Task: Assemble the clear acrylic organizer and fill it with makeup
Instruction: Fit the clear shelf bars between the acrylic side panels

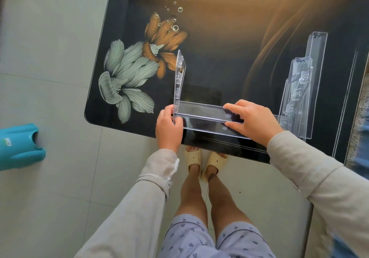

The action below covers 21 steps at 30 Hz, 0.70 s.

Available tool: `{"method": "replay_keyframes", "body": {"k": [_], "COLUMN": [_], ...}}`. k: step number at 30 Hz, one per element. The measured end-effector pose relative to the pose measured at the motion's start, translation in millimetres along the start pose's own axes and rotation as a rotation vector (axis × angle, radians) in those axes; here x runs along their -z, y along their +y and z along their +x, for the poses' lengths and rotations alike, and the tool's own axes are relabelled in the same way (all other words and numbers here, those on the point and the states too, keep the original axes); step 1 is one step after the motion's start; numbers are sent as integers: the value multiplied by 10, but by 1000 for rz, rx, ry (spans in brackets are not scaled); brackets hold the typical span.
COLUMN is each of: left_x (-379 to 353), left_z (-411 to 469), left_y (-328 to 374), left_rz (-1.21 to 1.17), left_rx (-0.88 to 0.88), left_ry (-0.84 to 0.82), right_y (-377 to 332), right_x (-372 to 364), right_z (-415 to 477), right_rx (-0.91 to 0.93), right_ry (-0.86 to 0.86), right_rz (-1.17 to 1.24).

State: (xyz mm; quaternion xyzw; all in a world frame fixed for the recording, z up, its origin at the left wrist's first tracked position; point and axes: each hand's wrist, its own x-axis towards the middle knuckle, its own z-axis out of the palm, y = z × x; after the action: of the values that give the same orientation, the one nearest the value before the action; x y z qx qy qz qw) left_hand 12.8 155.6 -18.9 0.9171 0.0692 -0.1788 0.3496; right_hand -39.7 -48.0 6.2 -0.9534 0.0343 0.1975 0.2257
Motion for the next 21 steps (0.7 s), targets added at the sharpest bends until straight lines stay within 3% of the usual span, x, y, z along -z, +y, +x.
{"method": "replay_keyframes", "body": {"k": [9,21], "left_x": [-92,-140], "left_z": [248,192], "left_y": [236,203], "left_rz": [234,240], "left_rx": [52,31], "left_ry": [-44,32], "right_y": [48,108], "right_x": [-89,-251], "right_z": [5,-15], "right_rx": [-41,-23], "right_ry": [-4,38], "right_rz": [0,-106]}}
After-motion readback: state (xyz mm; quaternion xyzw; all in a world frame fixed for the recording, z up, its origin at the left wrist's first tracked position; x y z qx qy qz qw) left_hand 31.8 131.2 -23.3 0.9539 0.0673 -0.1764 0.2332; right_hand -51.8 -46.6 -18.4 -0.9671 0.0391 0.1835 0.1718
